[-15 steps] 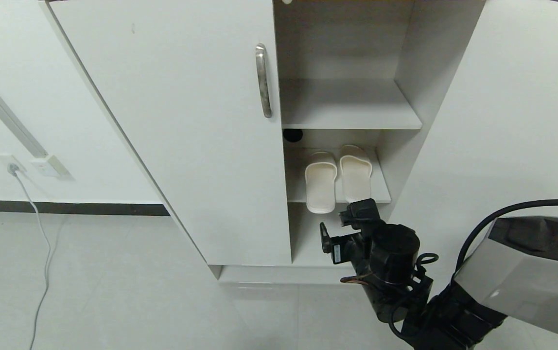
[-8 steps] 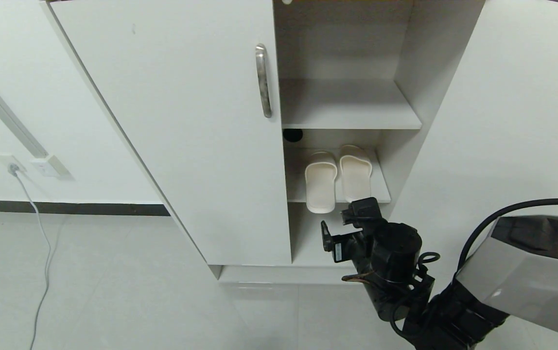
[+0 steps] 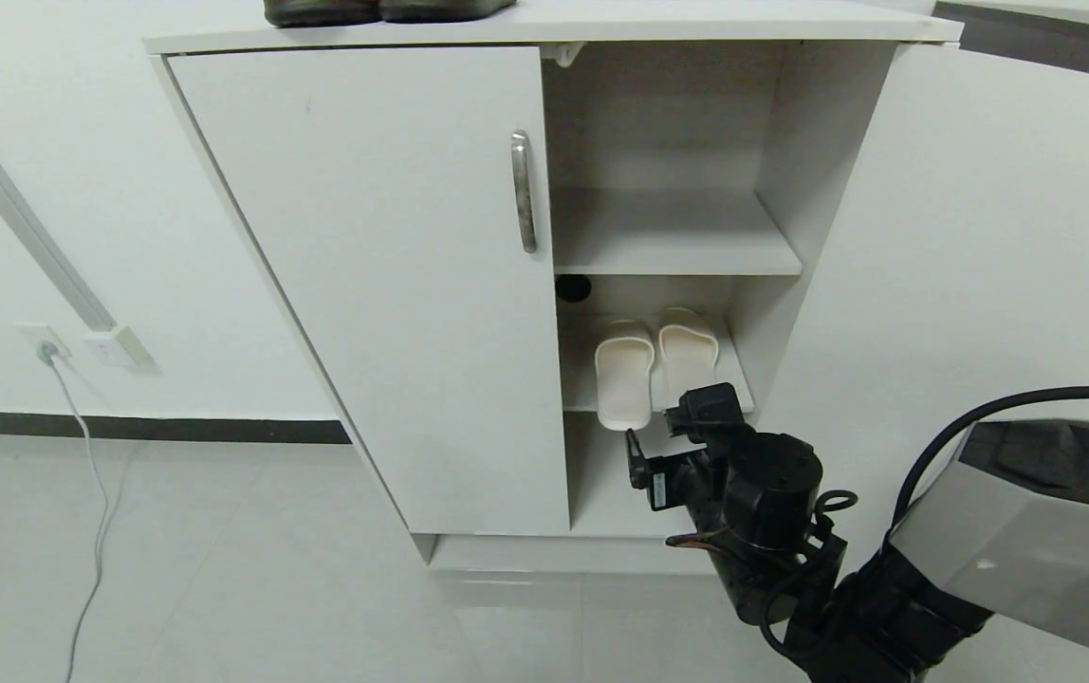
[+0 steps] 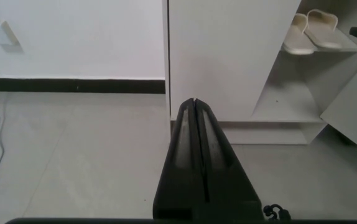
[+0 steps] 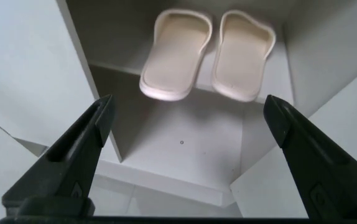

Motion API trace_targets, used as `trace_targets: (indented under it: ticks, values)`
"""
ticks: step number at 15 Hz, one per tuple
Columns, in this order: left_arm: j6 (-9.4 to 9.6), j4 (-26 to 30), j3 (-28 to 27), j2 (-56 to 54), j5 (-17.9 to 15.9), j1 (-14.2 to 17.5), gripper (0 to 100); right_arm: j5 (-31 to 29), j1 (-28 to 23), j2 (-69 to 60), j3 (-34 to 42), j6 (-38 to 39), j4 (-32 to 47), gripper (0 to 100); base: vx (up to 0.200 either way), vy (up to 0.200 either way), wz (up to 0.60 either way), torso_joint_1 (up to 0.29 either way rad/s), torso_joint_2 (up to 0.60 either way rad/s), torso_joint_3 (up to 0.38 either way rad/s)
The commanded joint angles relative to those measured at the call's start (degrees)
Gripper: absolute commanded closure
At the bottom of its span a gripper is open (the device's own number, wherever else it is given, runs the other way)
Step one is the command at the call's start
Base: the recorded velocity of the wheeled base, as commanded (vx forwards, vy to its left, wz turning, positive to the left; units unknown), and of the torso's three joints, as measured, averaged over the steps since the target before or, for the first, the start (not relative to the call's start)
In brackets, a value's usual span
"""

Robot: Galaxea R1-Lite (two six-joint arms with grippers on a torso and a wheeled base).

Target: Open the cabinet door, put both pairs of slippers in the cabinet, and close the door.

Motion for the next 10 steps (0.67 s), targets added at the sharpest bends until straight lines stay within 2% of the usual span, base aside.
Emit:
trace_targets:
  ticks: [1,4,10]
  values:
    - [0.03,0.0,0.0,0.0,0.1,0.0,100,0.0,0.0,0.0,0.0,0.0,0.0,0,0.0,0.0,0.0,0.002,0.0,0.203]
    - [0.2,0.0,0.0,0.0,0.2,0.0,100,0.1,-0.2,-0.1,-0.1,0.0,0.0,0,0.0,0.0,0.0,0.001,0.01,0.157]
    - [0.03,-0.1,0.0,0.0,0.2,0.0,100,0.1,-0.2,-0.1,-0.6,-0.2,0.0,0,0.0,0.0,0.0,0.001,0.0,0.008]
